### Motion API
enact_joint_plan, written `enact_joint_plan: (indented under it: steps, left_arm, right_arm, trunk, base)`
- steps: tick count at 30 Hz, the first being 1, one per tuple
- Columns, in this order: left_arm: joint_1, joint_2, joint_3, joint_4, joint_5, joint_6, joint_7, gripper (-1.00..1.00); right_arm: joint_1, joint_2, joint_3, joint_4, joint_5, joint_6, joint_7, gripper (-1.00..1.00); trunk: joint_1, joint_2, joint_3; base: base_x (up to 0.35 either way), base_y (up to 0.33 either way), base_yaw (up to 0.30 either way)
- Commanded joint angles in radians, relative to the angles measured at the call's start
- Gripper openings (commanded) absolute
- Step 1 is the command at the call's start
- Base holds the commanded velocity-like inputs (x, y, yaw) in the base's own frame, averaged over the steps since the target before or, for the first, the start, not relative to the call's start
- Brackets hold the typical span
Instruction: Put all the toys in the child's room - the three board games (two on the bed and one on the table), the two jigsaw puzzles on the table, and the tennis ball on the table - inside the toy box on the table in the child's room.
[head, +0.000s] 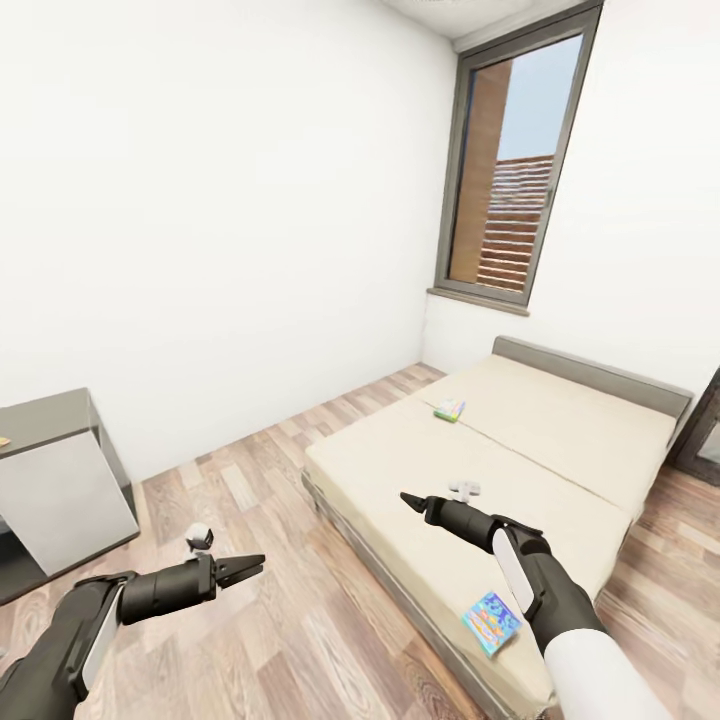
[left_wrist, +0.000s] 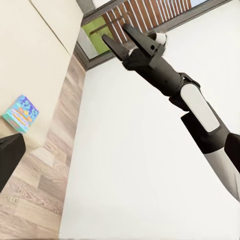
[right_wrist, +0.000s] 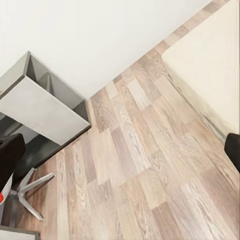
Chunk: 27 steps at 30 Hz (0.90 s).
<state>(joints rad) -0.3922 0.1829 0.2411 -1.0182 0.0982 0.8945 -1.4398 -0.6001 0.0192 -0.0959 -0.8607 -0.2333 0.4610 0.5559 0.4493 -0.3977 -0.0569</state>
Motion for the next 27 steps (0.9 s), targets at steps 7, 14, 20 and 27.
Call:
enact_joint_plan:
  steps: [7,14,20,27]
  left_arm:
    - [0.0,0.0,0.0,0.0,0.002,0.01,-0.002,1.0]
    - [0.0,0.0,0.0,0.0,0.002,0.01,-0.002,1.0]
    - [0.0,0.0,0.0,0.0,0.002,0.01,-0.002,1.0]
    - [0.0,0.0,0.0,0.0,0.002,0.01,-0.002,1.0]
  right_arm:
    - [-0.001,0.002,-0.004,0.0,-0.006,0.008,0.001,1.0]
    - [-0.001,0.001,-0.004,0.0,-0.006,0.007,0.001,1.0]
    - [-0.001,0.001,-0.004,-0.002,-0.005,0.006,0.003,1.0]
    - [-0.001,0.001,-0.004,-0.001,-0.017,0.007,0.003,1.0]
  trunk:
    - [0.001,-0.002,0.003]
    - [0.001,-0.002,0.008]
    - [0.001,-0.002,0.013]
    - [0.001,-0.002,0.014]
  base:
    - [0.0,0.167,-0.256]
    - [0.0,0.247,-0.256]
    - [0.0,0.276,-0.204]
    - [0.0,0.24,-0.038]
